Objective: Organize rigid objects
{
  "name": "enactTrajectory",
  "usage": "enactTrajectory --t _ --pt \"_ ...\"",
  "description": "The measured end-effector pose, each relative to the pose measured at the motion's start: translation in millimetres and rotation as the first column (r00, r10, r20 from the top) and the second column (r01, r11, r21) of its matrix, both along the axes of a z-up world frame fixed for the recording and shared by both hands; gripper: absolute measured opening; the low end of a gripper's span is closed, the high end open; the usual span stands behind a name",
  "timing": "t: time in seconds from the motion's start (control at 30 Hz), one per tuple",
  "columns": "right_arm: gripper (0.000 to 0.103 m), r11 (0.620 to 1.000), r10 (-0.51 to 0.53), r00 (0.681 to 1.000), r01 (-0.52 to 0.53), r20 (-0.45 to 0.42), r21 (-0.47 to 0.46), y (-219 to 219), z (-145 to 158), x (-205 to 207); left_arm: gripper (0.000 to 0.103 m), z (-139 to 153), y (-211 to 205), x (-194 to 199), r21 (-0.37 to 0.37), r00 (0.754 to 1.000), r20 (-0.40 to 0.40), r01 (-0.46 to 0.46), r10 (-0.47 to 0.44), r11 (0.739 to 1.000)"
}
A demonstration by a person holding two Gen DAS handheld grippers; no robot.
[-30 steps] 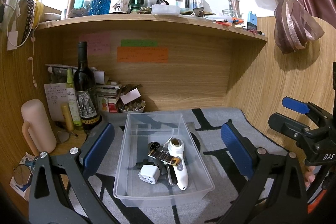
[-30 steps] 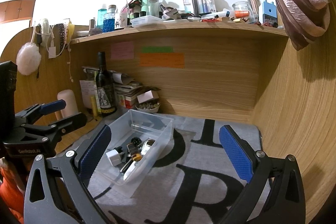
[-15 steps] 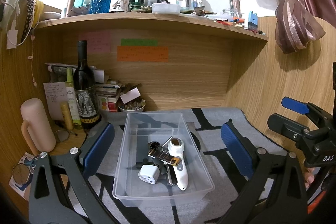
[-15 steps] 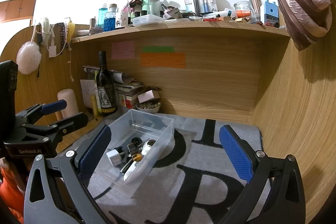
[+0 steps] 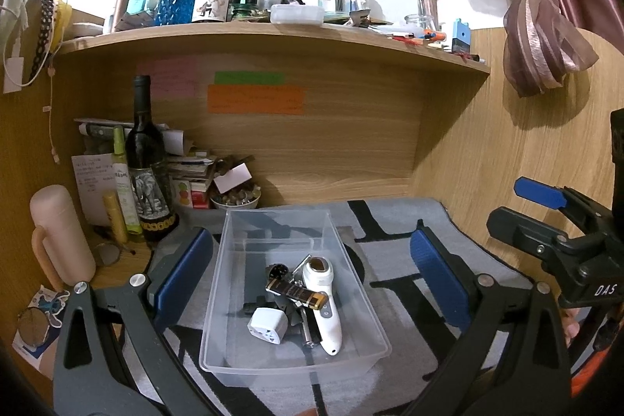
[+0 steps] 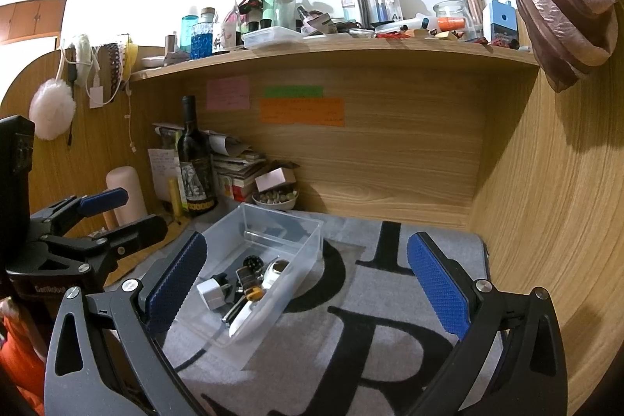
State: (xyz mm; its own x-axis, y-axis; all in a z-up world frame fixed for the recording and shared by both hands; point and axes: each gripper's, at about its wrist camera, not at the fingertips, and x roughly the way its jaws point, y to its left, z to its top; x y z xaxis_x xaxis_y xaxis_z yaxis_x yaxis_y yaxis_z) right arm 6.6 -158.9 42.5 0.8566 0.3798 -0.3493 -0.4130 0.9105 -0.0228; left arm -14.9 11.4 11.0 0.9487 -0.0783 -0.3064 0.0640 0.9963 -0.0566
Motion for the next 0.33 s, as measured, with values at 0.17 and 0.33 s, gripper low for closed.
enactTrajectory --t 0.17,0.33 --pt "0.103 1.0 0.001 1.0 -0.001 -0.005 0.001 -0.3 -0.5 1.5 0.103 0.8 -0.6 0.4 0.0 1.0 0.001 0.009 -0.009 1.0" --pt "0.103 1.0 0.005 1.0 -0.005 -0.014 0.001 -1.1 -2.3 5.4 0.103 0.6 -0.2 1.5 -0.006 1.0 -0.005 0.014 -0.014 1.0"
